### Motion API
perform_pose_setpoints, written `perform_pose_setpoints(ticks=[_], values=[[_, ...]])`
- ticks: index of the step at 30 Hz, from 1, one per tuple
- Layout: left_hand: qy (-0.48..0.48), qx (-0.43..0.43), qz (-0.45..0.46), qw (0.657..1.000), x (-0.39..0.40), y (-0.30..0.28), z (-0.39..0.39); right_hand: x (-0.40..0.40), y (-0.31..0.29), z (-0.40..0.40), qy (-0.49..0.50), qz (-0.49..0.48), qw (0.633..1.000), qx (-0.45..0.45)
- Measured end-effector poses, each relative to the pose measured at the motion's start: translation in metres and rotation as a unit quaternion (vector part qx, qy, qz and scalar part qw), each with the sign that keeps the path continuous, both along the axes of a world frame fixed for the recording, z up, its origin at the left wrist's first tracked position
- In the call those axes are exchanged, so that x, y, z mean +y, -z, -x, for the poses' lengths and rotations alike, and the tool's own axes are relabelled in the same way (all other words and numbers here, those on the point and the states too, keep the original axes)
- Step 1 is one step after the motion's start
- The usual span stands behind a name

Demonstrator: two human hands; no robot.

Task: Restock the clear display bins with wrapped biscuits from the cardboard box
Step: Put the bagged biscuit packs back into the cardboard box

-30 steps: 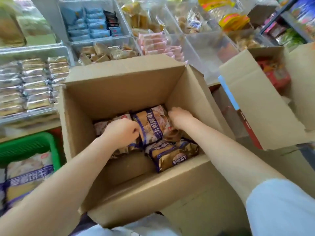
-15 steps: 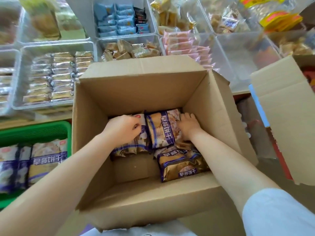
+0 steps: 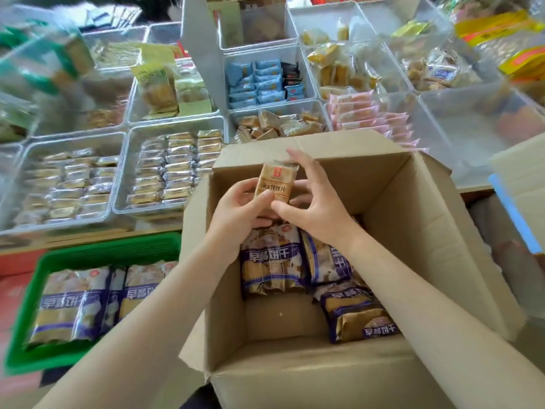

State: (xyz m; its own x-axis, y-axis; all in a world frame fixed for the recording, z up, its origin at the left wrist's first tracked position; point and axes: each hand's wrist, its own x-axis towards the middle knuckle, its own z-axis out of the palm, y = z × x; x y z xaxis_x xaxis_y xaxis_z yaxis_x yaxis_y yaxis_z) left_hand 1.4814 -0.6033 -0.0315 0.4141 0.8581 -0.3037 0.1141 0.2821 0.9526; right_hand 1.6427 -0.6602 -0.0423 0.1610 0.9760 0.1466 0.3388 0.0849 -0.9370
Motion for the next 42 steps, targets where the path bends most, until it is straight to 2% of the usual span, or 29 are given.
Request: perform_pose_setpoints(ticks=[2,3,6,8,10,12,16,18,22,26,32,36,39,42], values=[[0.001,-0.029,0.007,1.000,0.009,-0.009,0.023,0.008,-0.009,0.022,0.040,0.007,0.995,0.092],[0.003,-0.044,0.014,0.999,0.014,-0.012,0.036,0.013,-0.012,0.033,0.050,0.021,0.993,0.107],[0.028,-0.078,0.013,0.996,0.031,-0.017,0.082,0.035,-0.015,0.074,0.027,0.052,0.996,0.066],[0.023,-0.061,-0.009,0.998,0.048,-0.018,0.117,0.055,-0.018,0.107,0.012,0.054,0.998,0.043],[-0.002,-0.004,-0.050,0.999,0.072,-0.016,0.159,0.081,-0.022,0.145,0.001,0.043,0.999,0.022],[-0.023,0.094,-0.105,0.990,0.103,-0.007,0.213,0.110,-0.024,0.189,-0.003,0.041,0.999,-0.011],[0.000,0.299,-0.202,0.933,0.182,0.035,0.343,0.183,-0.006,0.286,0.024,0.067,0.992,-0.100],[0.013,0.371,-0.209,0.905,0.219,0.060,0.399,0.223,0.009,0.335,0.021,0.109,0.983,-0.147],[0.070,0.451,-0.237,0.857,0.279,0.104,0.466,0.293,0.035,0.403,0.040,0.180,0.952,-0.245],[0.160,0.505,-0.268,0.805,0.321,0.135,0.485,0.341,0.059,0.422,0.091,0.196,0.938,-0.270],[0.164,0.519,-0.252,0.800,0.348,0.163,0.487,0.411,0.075,0.414,0.147,0.172,0.915,-0.333],[0.168,0.518,-0.239,0.804,0.348,0.161,0.486,0.459,0.088,0.412,0.156,0.174,0.884,-0.405],[0.176,0.521,-0.231,0.803,0.352,0.160,0.486,0.481,0.096,0.412,0.080,0.217,0.819,-0.524],[0.183,0.522,-0.226,0.801,0.353,0.161,0.486,0.488,0.107,0.411,0.003,0.264,0.757,-0.598]])
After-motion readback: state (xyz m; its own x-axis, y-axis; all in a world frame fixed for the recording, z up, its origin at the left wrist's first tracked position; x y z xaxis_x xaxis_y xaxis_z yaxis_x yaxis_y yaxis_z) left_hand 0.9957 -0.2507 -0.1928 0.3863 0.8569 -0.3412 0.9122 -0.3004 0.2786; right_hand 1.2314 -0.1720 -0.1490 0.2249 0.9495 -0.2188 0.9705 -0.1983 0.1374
